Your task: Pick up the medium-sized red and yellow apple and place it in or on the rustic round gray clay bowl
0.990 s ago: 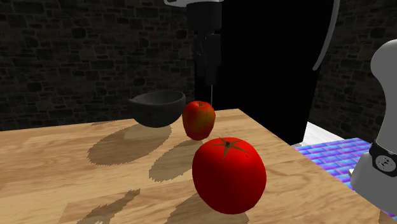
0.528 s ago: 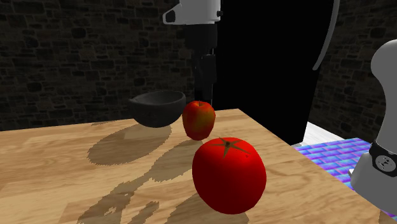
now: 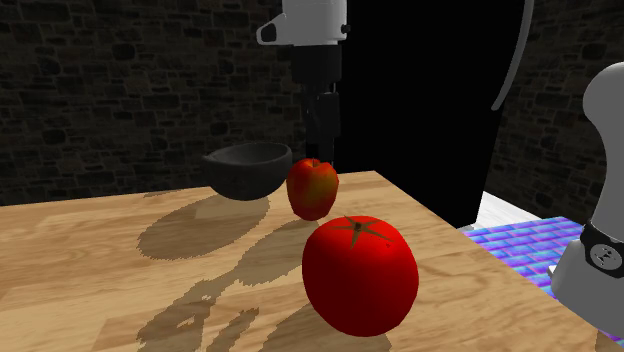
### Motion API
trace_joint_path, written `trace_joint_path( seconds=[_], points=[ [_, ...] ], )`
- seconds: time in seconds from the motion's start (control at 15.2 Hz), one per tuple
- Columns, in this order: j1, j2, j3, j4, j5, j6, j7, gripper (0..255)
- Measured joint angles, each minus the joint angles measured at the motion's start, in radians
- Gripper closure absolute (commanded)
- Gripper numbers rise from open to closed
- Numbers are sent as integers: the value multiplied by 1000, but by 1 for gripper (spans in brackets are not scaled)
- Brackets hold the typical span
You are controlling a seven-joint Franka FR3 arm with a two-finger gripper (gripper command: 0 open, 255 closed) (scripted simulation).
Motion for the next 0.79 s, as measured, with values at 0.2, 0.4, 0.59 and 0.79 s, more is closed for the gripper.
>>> trace_joint_path(
  seconds=[0.2,0.4,0.59,0.79],
  points=[
    [0,0,0,0,0,0,0,255],
    [0,0,0,0,0,0,0,255],
    [0,0,0,0,0,0,0,255],
    [0,-7,1,10,-1,-16,0,255]
  ],
)
